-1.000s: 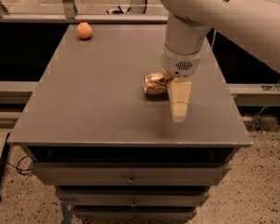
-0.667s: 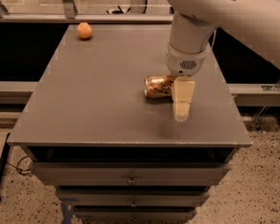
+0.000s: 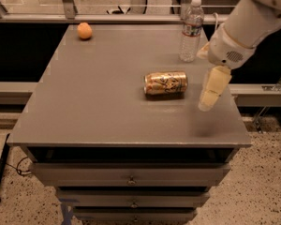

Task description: Knock orange can over

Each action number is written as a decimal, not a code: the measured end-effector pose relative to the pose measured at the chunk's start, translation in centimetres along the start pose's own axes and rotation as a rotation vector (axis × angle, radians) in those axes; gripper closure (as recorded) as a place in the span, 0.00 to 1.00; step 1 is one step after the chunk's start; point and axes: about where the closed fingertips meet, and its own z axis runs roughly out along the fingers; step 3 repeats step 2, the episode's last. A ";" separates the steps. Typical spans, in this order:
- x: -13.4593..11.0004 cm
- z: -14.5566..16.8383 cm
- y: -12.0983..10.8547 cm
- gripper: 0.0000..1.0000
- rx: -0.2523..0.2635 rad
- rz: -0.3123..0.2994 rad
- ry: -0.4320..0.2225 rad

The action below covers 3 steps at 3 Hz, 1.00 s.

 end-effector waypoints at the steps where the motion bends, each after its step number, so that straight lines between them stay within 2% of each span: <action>1: 4.2 -3.0 -1.0 0.00 0.071 0.076 -0.183; 2: 8.2 -5.1 -0.8 0.00 0.108 0.140 -0.375; 3: 8.2 -5.1 -0.8 0.00 0.108 0.140 -0.375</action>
Offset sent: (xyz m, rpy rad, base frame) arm -0.0313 -0.1367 0.0659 0.7783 -0.1736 -0.1967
